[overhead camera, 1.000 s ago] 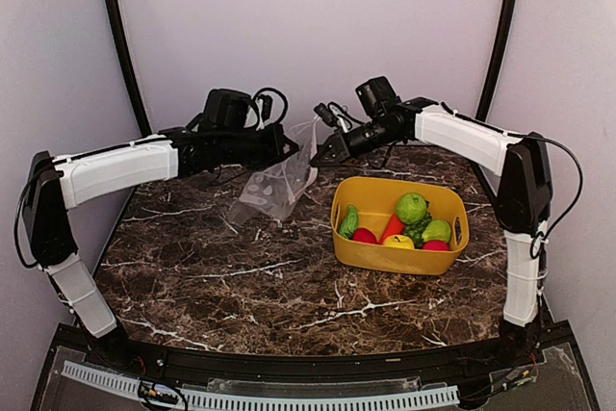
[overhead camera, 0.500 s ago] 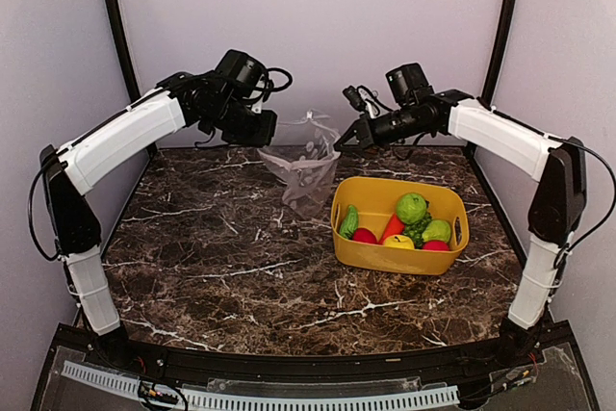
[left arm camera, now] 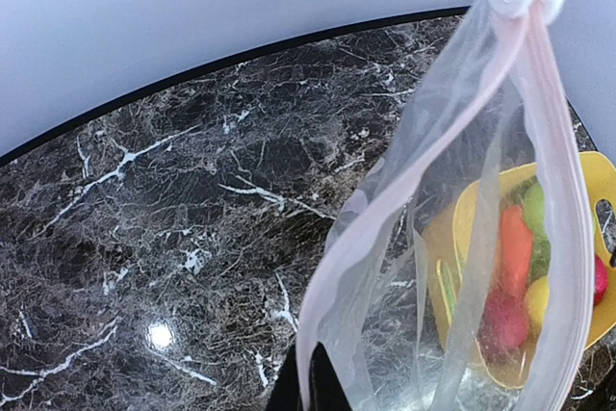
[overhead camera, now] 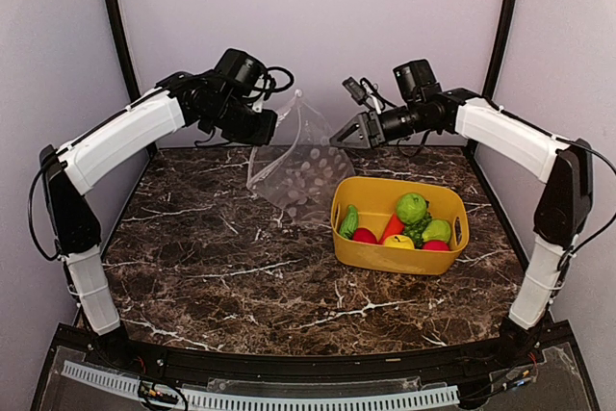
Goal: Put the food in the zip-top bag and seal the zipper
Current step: Pick up the fake fruit from the bin.
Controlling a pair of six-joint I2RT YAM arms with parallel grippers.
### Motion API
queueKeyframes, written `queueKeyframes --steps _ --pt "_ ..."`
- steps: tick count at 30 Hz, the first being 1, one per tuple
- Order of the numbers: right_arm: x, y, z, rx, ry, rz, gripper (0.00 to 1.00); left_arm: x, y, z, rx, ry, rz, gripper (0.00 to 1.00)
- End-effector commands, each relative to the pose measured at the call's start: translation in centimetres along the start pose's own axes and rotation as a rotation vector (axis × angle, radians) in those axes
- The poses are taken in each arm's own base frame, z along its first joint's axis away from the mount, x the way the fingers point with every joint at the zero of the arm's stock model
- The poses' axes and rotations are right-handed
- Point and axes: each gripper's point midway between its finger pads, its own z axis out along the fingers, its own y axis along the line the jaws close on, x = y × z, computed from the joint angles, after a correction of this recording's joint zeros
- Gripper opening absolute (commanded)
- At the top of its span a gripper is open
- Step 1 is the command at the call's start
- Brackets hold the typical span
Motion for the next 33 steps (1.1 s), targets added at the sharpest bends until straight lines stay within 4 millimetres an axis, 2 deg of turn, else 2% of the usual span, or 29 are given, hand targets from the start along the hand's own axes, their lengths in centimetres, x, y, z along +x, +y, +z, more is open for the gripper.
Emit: queueKeyframes --steps 1,3,7,12,14,18,21,25,28,33 --pt "-0.1 1.2 -3.3 0.046 -0.004 -0.169 0.46 -1.9 0.5 -3.7 0.006 -0.085 0.020 0.01" --pt "1.1 -0.1 -4.1 0.115 0.044 -0.220 0.47 -1.9 0.6 -4.0 0.008 -0.087 0.025 0.01" --pt "4.3 -4.0 -6.2 0.302 0.161 -0.274 0.49 -2.1 0.9 -5.1 0.001 -0.100 0.049 0.01" --pt "8.3 -8.3 -10.0 0.499 0.277 -0.267 0.46 -2.8 2.1 -7.8 -0.053 -0.123 0.106 0.01" --pt "10.1 -9.9 -11.7 0.567 0.319 -0.243 0.44 -2.7 2.4 -8.3 -0.063 -0.116 0.122 0.01" --pt "12.4 -12.0 -14.0 0.670 0.380 -0.202 0.46 -2.0 2.3 -8.0 -0.058 -0.083 0.131 0.01" --pt "13.9 -13.4 -14.5 0.717 0.429 -0.171 0.55 -1.3 1.7 -7.1 -0.027 -0.059 0.127 0.01" --pt "15.2 -14.8 -14.0 0.720 0.465 -0.118 0.62 -0.8 1.3 -6.2 -0.004 -0.046 0.117 0.01" --pt "15.7 -15.7 -13.6 0.723 0.481 -0.083 0.70 -0.4 0.9 -5.7 0.016 -0.037 0.105 0.01" --pt "16.1 -16.6 -12.9 0.702 0.490 -0.056 0.76 0.3 0.2 -5.0 0.054 -0.018 0.085 0.01"
